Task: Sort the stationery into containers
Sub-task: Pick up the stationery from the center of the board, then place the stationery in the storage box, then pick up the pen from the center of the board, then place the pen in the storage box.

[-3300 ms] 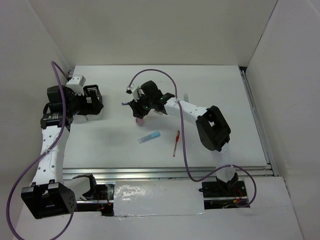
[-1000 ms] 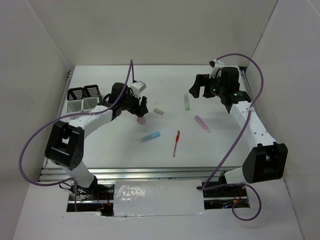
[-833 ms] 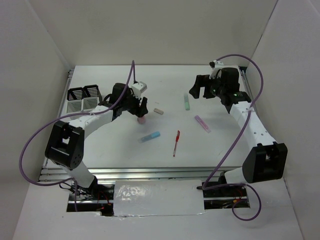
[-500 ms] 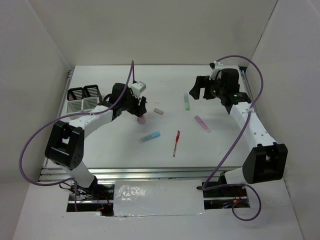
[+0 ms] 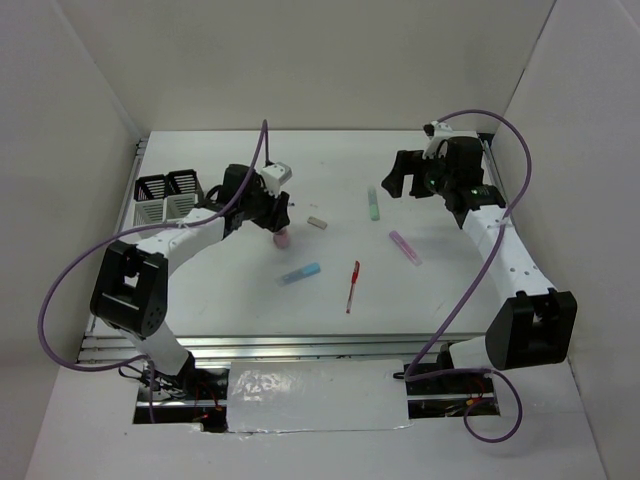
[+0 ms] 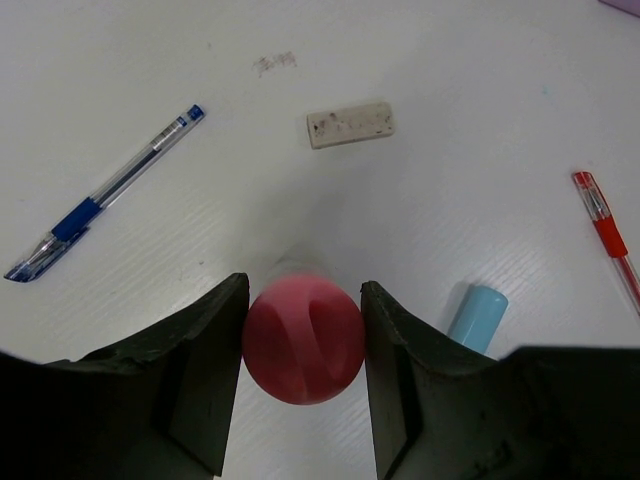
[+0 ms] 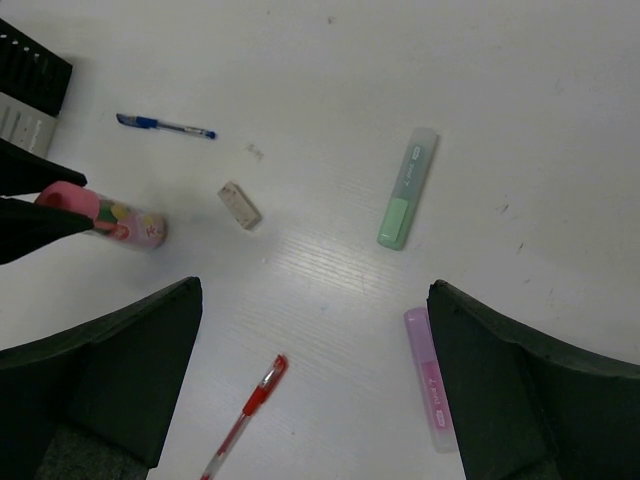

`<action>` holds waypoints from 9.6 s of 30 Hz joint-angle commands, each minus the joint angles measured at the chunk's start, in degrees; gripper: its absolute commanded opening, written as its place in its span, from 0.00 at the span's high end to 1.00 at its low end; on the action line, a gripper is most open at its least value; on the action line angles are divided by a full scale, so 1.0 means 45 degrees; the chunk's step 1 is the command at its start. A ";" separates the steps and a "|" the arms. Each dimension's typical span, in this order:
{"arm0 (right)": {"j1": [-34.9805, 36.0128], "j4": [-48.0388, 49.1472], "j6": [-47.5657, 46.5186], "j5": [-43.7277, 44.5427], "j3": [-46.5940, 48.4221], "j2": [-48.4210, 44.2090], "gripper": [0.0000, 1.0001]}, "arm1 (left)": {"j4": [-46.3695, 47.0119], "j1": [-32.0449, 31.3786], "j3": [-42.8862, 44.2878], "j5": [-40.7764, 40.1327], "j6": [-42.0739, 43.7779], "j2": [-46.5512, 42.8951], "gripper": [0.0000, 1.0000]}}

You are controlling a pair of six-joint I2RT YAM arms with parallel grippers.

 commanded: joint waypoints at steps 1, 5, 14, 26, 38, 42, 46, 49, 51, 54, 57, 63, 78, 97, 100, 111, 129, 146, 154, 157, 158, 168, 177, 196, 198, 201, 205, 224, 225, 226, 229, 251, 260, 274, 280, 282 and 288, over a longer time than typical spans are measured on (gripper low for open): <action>-0.0119 0.0157 -0.0046 -0.0208 -0.0014 -0.0442 0.00 | -0.0561 0.0372 0.0808 0.0553 0.0009 -0.0713 0.98; -0.0080 0.0117 -0.0143 -0.0345 -0.0052 -0.0442 0.00 | -0.1517 0.1134 0.1882 0.0536 -0.0089 -0.1768 1.00; 0.0057 0.0313 -0.0318 -0.0266 -0.0619 -0.0599 0.00 | -0.4467 0.5954 0.5162 0.0869 -0.0012 -0.2689 1.00; 0.0350 0.0469 -0.0358 -0.0111 -0.0404 -0.0208 0.00 | -0.5249 0.9358 0.8735 0.0143 0.0438 0.0275 0.99; 0.0330 0.0430 -0.0416 -0.0052 -0.0384 -0.0051 0.00 | -0.4783 0.9358 0.9034 -0.0031 0.0556 0.1999 0.95; 0.0291 0.0371 -0.0475 -0.0072 -0.0365 -0.0031 0.00 | -0.4332 0.9320 0.8779 -0.0401 0.0693 0.2290 0.95; 0.0291 0.0371 -0.0417 -0.0130 -0.0345 0.0085 0.00 | -0.4001 0.9320 0.8565 -0.0773 0.0770 0.2448 0.94; 0.0310 0.0332 -0.0358 -0.0189 -0.0248 0.0222 0.01 | -0.3922 0.9339 0.8622 -0.0793 0.0849 0.2624 0.94; 0.0291 0.0255 -0.0377 -0.0208 -0.0131 0.0319 0.01 | -0.3961 0.9320 0.8584 -0.0793 0.0907 0.2780 0.93; 0.0330 0.0215 -0.0436 -0.0208 -0.0053 0.0398 0.01 | -0.3805 0.9320 0.8350 -0.0793 0.0908 0.2819 0.93; 0.0330 0.0195 -0.0475 -0.0208 -0.0013 0.0437 0.01 | -0.3454 0.9320 0.7921 -0.0696 0.0869 0.2780 0.93; 0.0330 0.0117 -0.0495 -0.0208 0.0026 0.0574 0.01 | -0.3161 0.9300 0.7277 -0.0657 0.0635 0.2976 0.88; 0.0350 -0.0117 -0.0651 -0.0208 0.0201 0.0672 0.01 | -0.2243 0.9046 0.6026 -0.1028 0.0790 0.3405 0.53; 0.0447 -0.0780 -0.0944 -0.0384 0.0338 0.0457 0.01 | -0.1501 0.8929 0.5771 0.0572 0.0264 0.0478 0.11; 0.0408 -0.1093 -0.1331 -0.0540 0.0260 0.0496 0.01 | -0.1500 0.8676 0.5928 0.1353 0.0126 -0.0265 0.12; 0.0447 -0.2028 -0.2250 -0.0345 -0.0306 0.0339 0.05 | -0.5541 0.3448 0.6785 0.0498 0.4832 0.0296 0.32; 0.0428 -0.2598 -0.2721 -0.0326 -0.1302 0.0222 0.10 | -0.9586 0.0629 1.3584 -0.0324 0.7273 0.8639 0.56; 0.0369 -0.3125 -0.2877 -0.0579 -0.0814 0.0457 0.10 | -1.0250 0.0726 1.3622 0.0105 0.7977 1.0416 0.60; 0.0408 -0.3125 -0.3014 -0.1358 -0.0833 -0.0069 0.10 | -1.0058 0.0843 1.1322 0.1198 0.8739 0.8994 0.81; 0.0603 -0.2969 -0.3053 -0.1458 -0.0776 -0.0304 0.09 | -0.9277 0.0823 0.9954 0.1413 0.8332 0.7628 0.92; 0.0662 -0.2930 -0.3073 -0.1516 -0.0736 -0.0402 0.09 | -0.9022 0.0882 0.9506 0.1549 0.8078 0.6851 0.93; 0.2788 -0.0256 -0.6815 -0.0504 -0.1750 -0.3662 0.09 | -0.6342 0.1527 0.8660 0.3544 -0.2924 0.2703 1.00; 0.6596 0.4061 -1.3947 0.0358 -0.5106 -0.5890 0.09 | -0.6520 0.0473 0.6516 0.2563 -0.8388 0.1083 1.00; 0.9724 1.0154 -1.9517 -0.2533 -0.7864 -0.2398 0.21 | -0.6265 -0.0719 0.4502 0.5379 -0.7921 0.0475 1.00; 0.9880 1.0235 -1.9654 -0.2455 -0.7749 -0.2007 0.24 | -0.6343 -0.0875 0.4619 0.5417 -0.7882 0.0515 1.00; 0.9920 0.9903 -1.9946 -0.2376 -0.7377 -0.1616 0.31 | -0.6500 -0.1051 0.4736 0.5476 -0.7745 0.0573 1.00; 0.9881 1.1166 -2.0415 -0.1774 -0.7630 -0.0932 0.45 | -0.6384 -0.1188 0.4581 0.5594 -0.7745 0.0418 1.00; 0.8924 1.2614 -1.9755 -0.1477 -0.8292 -0.1007 1.00 | -0.5427 -0.1188 0.3487 0.6180 -0.7491 -0.0870 0.41; 0.8943 1.3120 -1.9695 -0.1690 -0.8372 -0.1027 1.00 | -0.5426 -0.1169 0.3525 0.6160 -0.7375 -0.0930 0.33; 0.8944 1.3376 -1.9520 -0.1809 -0.8605 -0.1202 1.00 | -0.5484 -0.1130 0.3583 0.5773 -0.7277 -0.1008 0.13; 0.9060 1.3633 -1.8681 -0.2044 -0.8802 -0.1825 1.00 | -0.5368 -0.0643 0.4032 0.4681 -0.7023 -0.1592 0.01; 0.6892 0.8105 0.2708 -0.2708 -0.1380 -0.0989 1.00 | 0.6659 0.1566 0.0381 0.7117 -0.9638 -0.5463 0.22; 0.7010 0.7988 0.3060 -0.3411 -0.1166 -0.0579 1.00 | 0.5923 0.0531 0.1395 0.7020 -0.8801 -0.4799 0.23; 0.6933 0.7598 0.2962 -0.3626 -0.0853 -0.0285 0.75 | 0.4067 0.0119 0.1826 0.6494 -0.7568 -0.4407 0.90; 0.5879 0.6136 0.3080 -0.3626 -0.0755 -0.0422 0.36 | 0.3718 0.2204 0.2058 0.5810 -0.7786 -0.4252 1.00; 0.5079 0.5140 0.2924 -0.3626 -0.0755 -0.0442 0.36 | 0.3093 0.2793 0.2371 0.4894 -0.6792 -0.4076 1.00; 0.3262 0.2366 0.1576 -0.2162 -0.1944 -0.0714 0.39 | 0.2285 0.3752 0.2629 -0.1296 -0.2574 -0.3256 1.00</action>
